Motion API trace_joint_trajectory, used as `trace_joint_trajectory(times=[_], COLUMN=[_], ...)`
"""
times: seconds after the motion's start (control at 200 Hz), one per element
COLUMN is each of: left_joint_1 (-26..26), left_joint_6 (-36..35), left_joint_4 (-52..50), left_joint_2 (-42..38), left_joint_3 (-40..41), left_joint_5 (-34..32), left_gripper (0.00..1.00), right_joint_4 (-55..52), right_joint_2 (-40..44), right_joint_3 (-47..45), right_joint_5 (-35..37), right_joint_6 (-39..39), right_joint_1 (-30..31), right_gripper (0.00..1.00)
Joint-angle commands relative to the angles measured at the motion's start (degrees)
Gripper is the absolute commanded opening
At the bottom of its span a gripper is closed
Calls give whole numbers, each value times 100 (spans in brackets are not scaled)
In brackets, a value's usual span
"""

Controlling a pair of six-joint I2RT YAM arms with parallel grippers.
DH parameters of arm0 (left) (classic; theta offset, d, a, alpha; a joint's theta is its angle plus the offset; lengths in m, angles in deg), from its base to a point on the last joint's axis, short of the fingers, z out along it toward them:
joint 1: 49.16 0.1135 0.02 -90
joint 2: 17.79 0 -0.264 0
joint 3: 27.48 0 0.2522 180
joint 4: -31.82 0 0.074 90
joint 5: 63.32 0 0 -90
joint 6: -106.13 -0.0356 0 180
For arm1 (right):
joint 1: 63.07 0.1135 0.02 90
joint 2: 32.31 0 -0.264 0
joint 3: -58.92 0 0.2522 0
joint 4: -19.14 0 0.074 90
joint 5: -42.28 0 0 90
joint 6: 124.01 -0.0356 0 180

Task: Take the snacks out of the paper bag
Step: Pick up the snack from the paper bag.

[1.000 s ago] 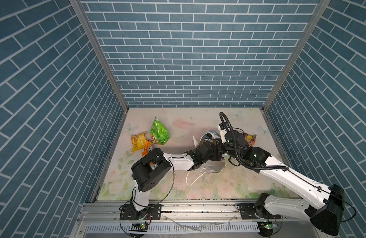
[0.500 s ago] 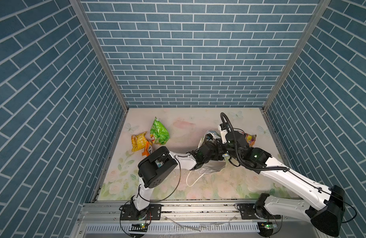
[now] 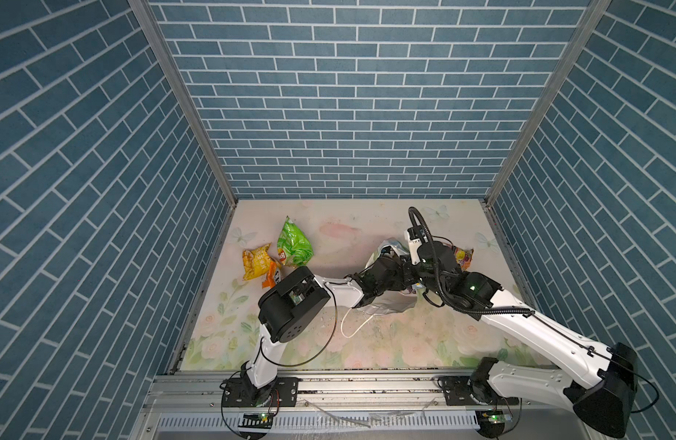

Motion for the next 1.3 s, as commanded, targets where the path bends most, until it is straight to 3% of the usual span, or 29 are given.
trace_joint_trajectory(times=[0.0, 0.545, 0.63, 0.775, 1.06, 1.295], left_joint_1=[114, 114, 114, 114, 118, 114], left_joint_6=[-9, -41, -63, -77, -212, -298], left_joint_4=[-29, 86, 93, 122, 53, 3], left_joint_2=[240, 46, -16, -179, -621, -957], left_joint_3=[67, 203, 238, 349, 529, 678], left_joint_5=[-55, -81, -95, -111, -179, -260], left_gripper=[64, 42, 32, 27, 8, 6], right_joint_4=[19, 0, 1, -8, -46, -62], right_joint_2=[175, 247, 224, 203, 147, 106], right_joint_3=[4, -123, -117, -121, -144, -145], right_joint_5=[93, 150, 145, 150, 207, 214], right_joint_6=[-284, -437, -447, -456, -509, -551], right_joint_1=[-8, -8, -8, -9, -17, -17], right_gripper=[0, 0, 0, 0, 0, 0])
